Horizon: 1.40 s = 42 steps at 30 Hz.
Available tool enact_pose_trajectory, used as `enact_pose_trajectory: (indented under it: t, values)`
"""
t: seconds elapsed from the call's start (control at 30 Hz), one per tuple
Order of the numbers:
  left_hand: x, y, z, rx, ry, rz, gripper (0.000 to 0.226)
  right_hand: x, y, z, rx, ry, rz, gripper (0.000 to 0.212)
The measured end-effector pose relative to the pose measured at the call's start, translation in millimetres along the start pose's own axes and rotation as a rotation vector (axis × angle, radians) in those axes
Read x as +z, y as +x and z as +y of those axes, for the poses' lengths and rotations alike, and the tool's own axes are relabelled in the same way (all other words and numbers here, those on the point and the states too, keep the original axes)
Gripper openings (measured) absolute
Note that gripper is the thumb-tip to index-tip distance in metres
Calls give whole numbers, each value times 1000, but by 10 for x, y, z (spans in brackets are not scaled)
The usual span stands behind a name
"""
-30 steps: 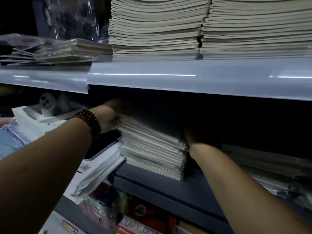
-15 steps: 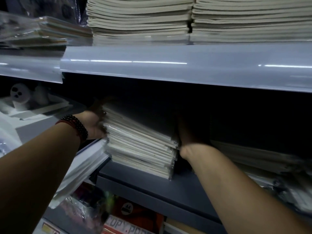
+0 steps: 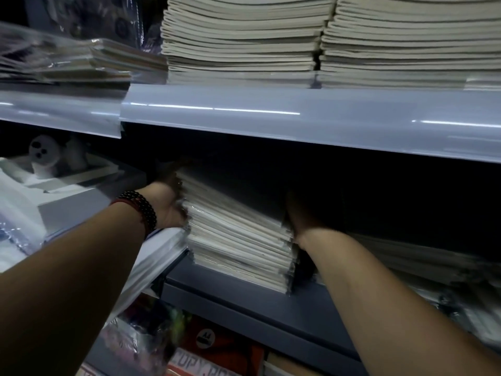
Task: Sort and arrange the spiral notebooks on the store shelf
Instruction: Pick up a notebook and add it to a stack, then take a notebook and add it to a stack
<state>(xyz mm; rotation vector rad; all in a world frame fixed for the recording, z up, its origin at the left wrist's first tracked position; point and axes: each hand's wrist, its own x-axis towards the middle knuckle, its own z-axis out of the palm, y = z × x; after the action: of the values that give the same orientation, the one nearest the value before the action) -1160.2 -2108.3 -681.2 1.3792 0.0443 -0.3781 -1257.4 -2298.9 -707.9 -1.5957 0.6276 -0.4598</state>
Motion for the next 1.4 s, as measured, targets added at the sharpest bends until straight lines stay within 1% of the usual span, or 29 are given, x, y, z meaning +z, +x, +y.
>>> enact_pose_trajectory:
  t: [0.07,0.17,0.27,0.33,0.4,0.47,0.57,0.6,0.63,0.7,0.73,0.8,0.83,0.9,1.0,1.07,1.13,1.2,1.33,1.4]
  values:
    - [11,-28,-3,13,2,5,53,-12,77,-2,-51,-54,16,47]
    - [-4,-30,-10,25,-22,6,51,-38,30,-39,-44,-44,-11,37]
    - [-55,6,-25,18,-25,-14,50,-53,-51,-78,-26,-47,-51,46]
    - [-125,32,-74,-2,-25,-36,45,-58,-109,-123,-9,-50,-57,53]
    - [-218,36,-145,-8,23,-67,39,-60,-142,-142,14,-64,-47,60]
    - [-334,-24,-227,18,76,-81,37,-78,-222,-167,26,-87,-56,58]
    - [-495,-177,-322,133,163,-4,35,-134,-461,-217,50,-115,-94,39]
    - [-550,-252,-346,183,202,38,30,-179,-515,-190,34,-141,-95,41]
    - [-591,-336,-379,231,240,78,25,-225,-591,-179,3,-179,-77,41]
    - [-660,-542,-465,315,337,120,18,-349,-720,-141,-69,-240,-33,32]
    - [-677,-651,-515,353,404,115,15,-394,-767,-118,-110,-267,-29,27]
    - [-670,-891,-605,449,565,88,9,-512,-900,-65,-215,-341,-1,28]
    - [-636,-1004,-642,495,638,73,6,-588,-988,-32,-294,-370,10,25]
    - [-532,-1219,-712,572,750,24,3,-736,-1151,54,-431,-411,3,10]
    - [-292,-1458,-817,709,910,-44,9,-1110,-1339,213,-576,-539,-22,29]
    - [-118,-1554,-900,786,1008,-93,13,-1394,-1422,304,-660,-646,-9,32]
    - [106,-1621,-990,838,1046,-152,15,-1716,-1511,369,-680,-726,24,33]
    - [395,-1693,-1072,881,1068,-205,18,-2043,-1605,411,-659,-811,70,33]
    - [1052,-1845,-1241,976,1090,-339,34,-2672,-1761,511,-622,-962,125,32]
    - [1385,-1932,-1342,1002,1092,-392,30,-2972,-1821,562,-602,-1024,164,34]
